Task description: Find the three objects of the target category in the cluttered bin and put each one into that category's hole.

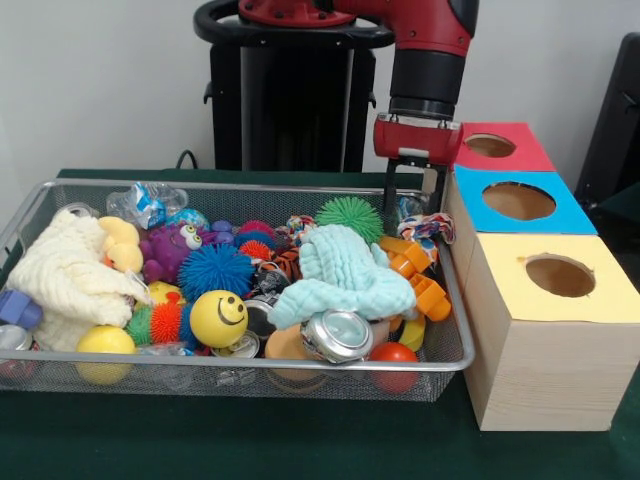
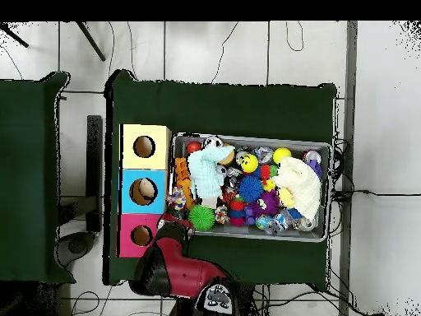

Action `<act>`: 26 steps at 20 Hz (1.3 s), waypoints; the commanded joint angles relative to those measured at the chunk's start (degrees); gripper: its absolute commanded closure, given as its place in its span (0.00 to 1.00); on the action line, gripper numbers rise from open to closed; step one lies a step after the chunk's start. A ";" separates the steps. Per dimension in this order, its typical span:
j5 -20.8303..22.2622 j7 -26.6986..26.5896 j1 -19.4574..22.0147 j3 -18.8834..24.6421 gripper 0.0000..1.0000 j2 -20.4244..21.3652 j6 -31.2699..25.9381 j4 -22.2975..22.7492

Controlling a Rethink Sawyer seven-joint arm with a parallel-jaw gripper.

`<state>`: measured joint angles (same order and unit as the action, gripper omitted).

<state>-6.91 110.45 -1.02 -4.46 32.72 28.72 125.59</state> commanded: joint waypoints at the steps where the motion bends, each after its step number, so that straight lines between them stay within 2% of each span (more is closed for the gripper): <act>1: -3.50 13.46 -0.06 1.22 0.00 -3.34 10.42 -8.58; 7: -3.91 12.27 -0.80 -0.28 0.00 -3.42 16.00 -9.05; 12: -4.64 11.34 -0.99 -0.66 0.00 -1.93 17.56 -8.84; 17: -5.93 11.75 -1.61 -1.11 0.00 -3.88 21.44 -9.47; 26: -7.76 10.32 -2.87 -1.27 0.00 -4.38 18.71 -9.57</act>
<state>-8.84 110.44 -3.95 -6.13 29.74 42.70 125.22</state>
